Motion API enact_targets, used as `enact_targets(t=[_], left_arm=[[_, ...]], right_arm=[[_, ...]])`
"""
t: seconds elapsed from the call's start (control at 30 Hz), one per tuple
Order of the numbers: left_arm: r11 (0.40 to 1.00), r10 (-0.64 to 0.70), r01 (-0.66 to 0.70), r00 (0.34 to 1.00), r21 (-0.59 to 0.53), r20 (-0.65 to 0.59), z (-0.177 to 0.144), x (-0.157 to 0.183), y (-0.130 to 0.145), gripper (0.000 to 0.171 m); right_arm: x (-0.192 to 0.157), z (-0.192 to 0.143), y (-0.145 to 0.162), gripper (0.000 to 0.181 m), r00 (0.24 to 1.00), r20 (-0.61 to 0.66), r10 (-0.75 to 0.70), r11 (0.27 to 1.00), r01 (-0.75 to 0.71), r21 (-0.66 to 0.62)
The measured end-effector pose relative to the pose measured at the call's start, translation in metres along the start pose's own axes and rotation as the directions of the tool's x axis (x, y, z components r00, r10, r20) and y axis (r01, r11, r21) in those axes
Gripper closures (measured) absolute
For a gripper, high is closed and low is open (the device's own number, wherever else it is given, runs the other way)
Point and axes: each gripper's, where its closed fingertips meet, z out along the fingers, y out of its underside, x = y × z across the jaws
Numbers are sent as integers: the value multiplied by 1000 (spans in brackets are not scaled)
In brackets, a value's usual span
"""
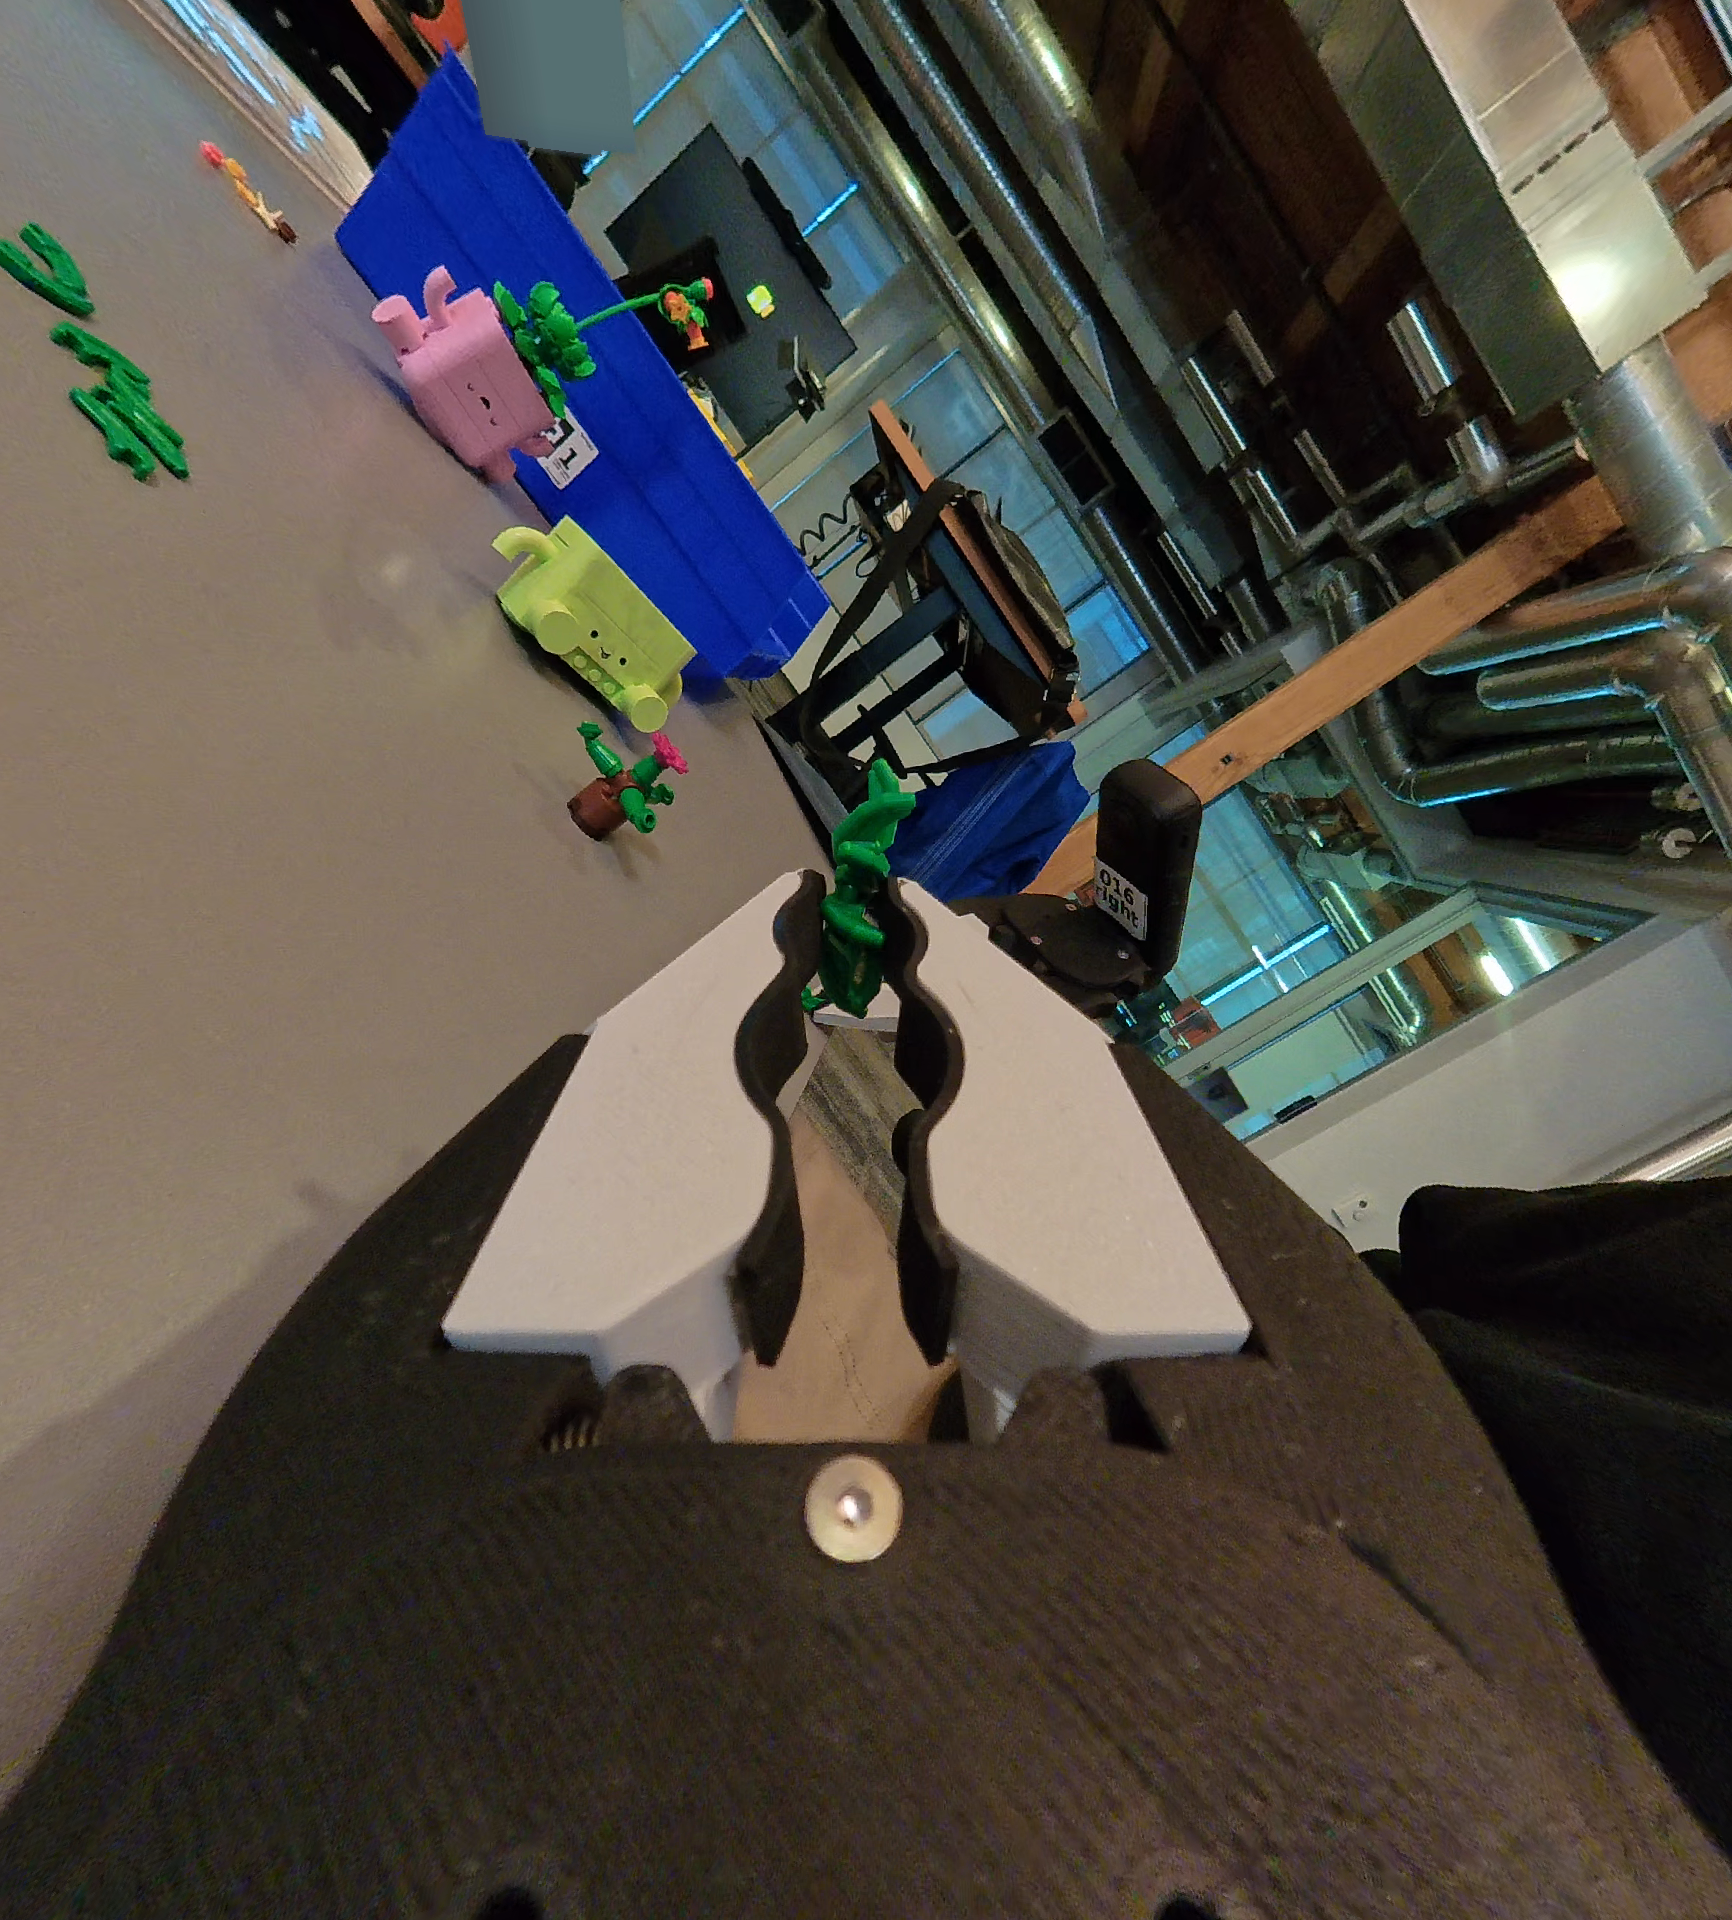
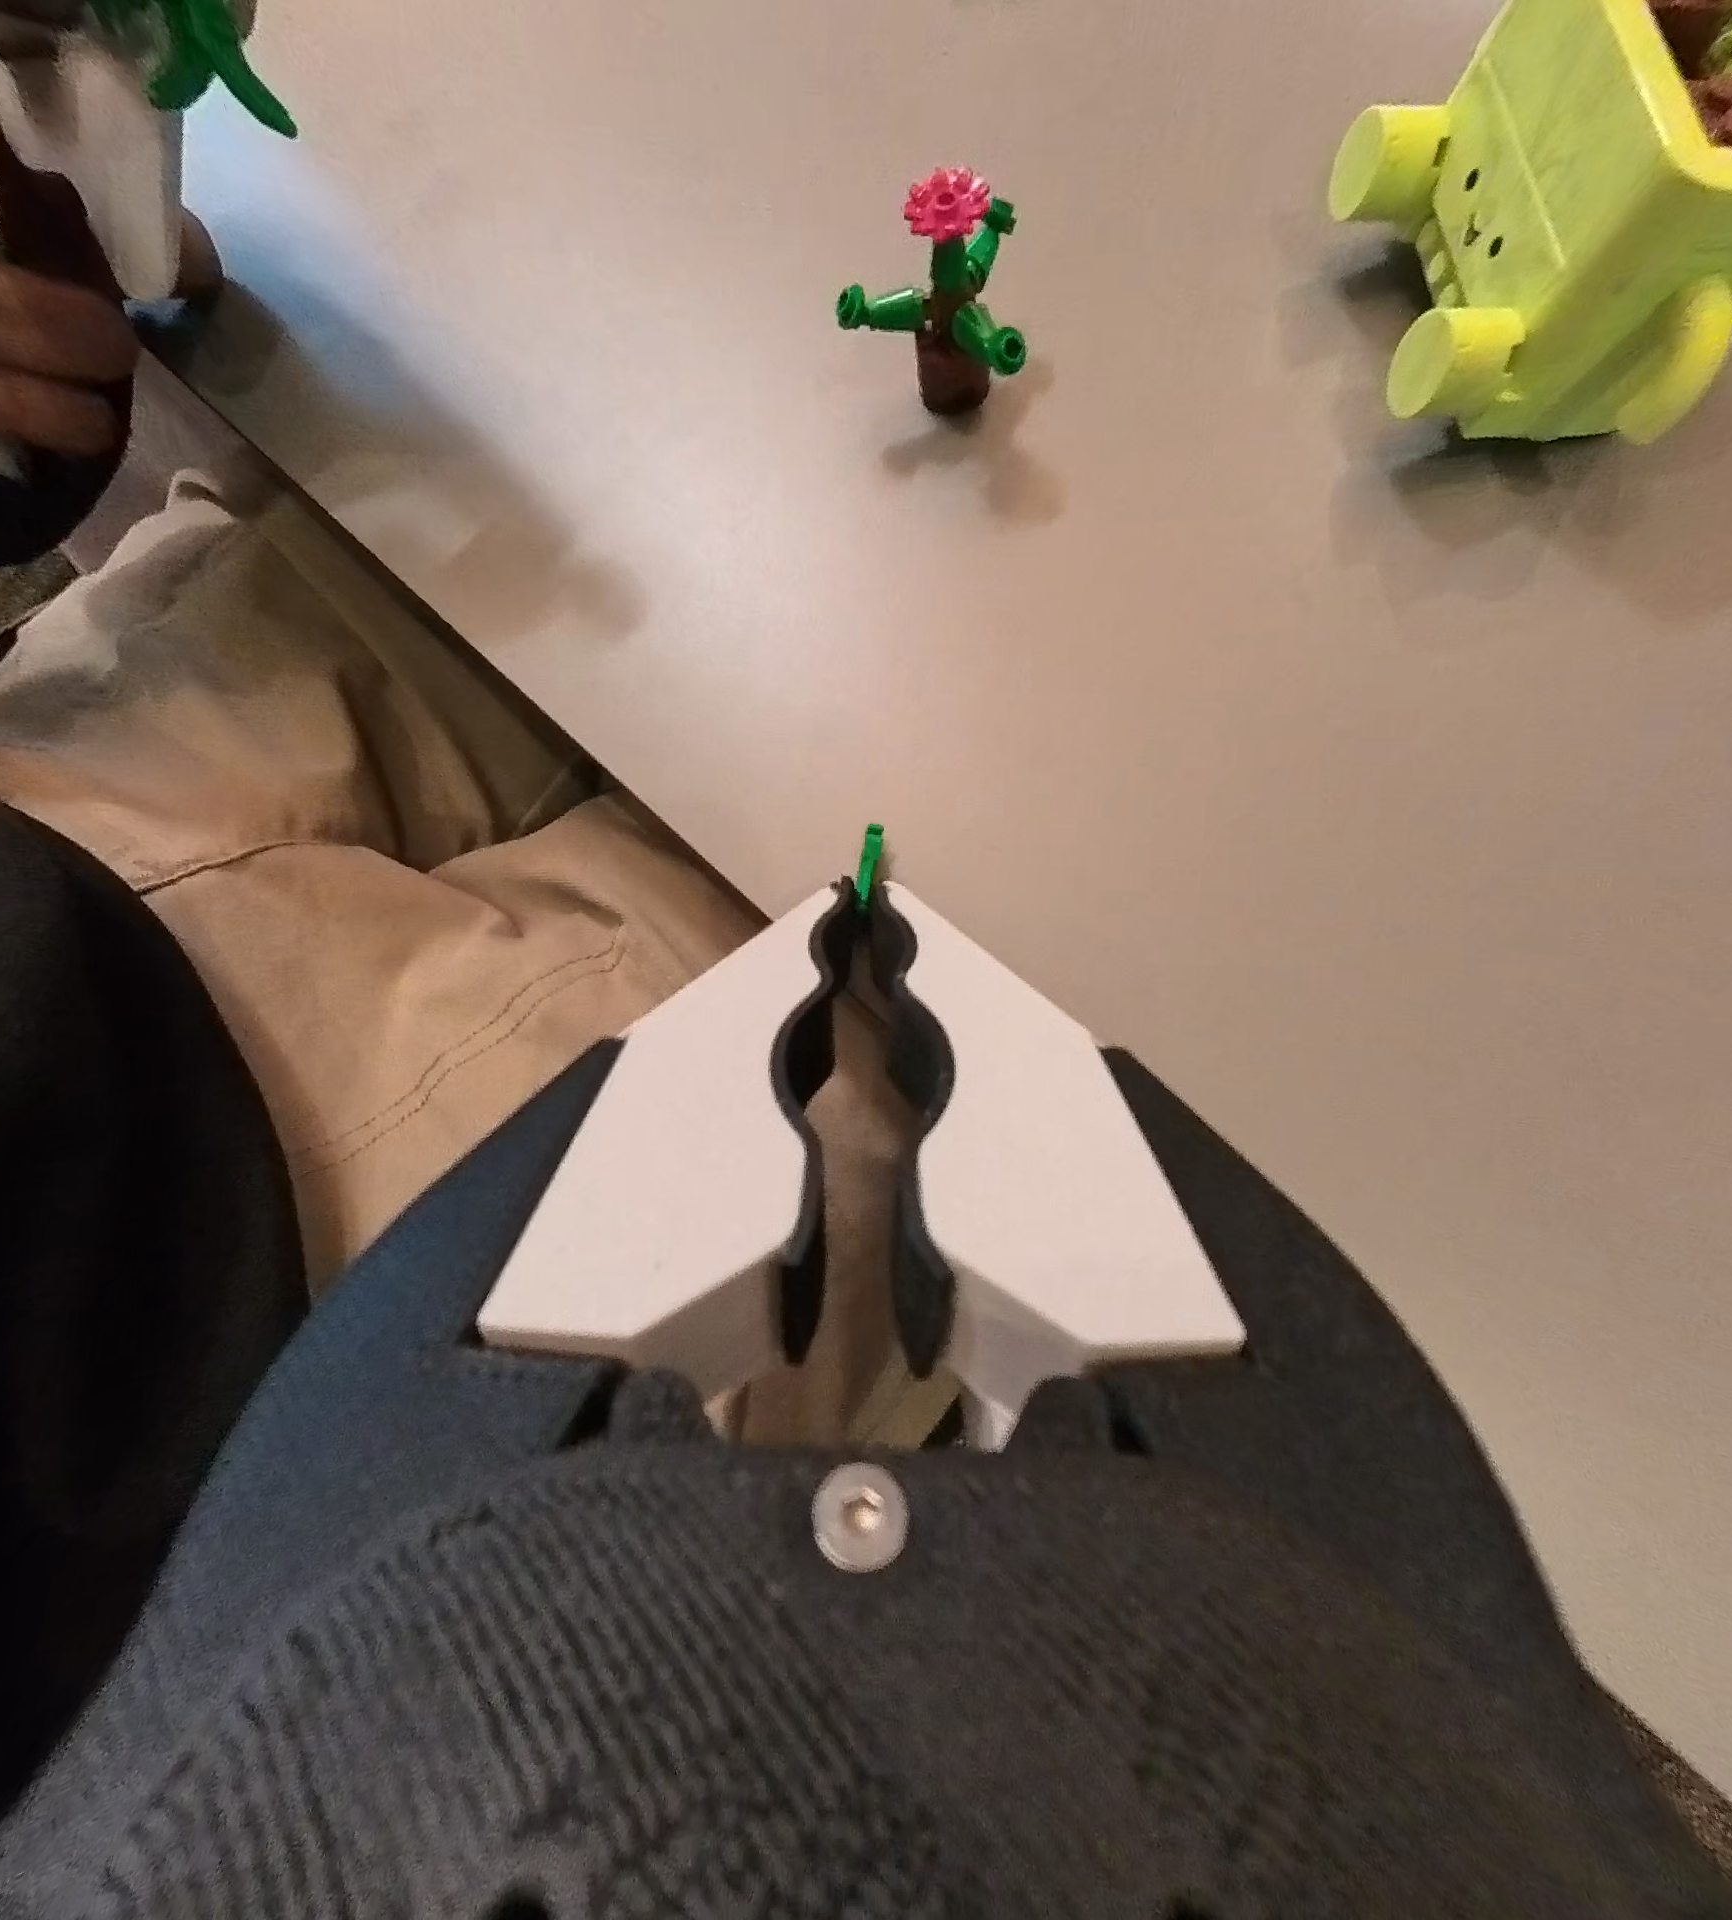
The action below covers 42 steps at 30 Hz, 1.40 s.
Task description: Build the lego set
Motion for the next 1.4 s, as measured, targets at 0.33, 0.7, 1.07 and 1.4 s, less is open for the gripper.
enact_targets(t=[0.33, 0.7, 1.07, 1.4], left_arm=[[1000, -4, 4, 1000, 2, -2, 0, 0, 0, 163], [1000, -3, 3, 1000, 1, -2, 0, 0, 0, 163], [1000, -6, 6, 1000, 1, -5, 0, 0, 0, 163], [1000, -2, 2, 1000, -3, -3, 2, 0, 1, 163]], right_arm=[[0, 3, -2, 180, 992, -50, -116, 993, 116, -2], [1, 10, -9, 177, 992, -60, -113, 993, 114, 21], [-14, 2, 3, 178, 984, -46, -173, 984, 171, -54], [-15, -1, 4, 177, 986, -57, -159, 987, 157, -31]])
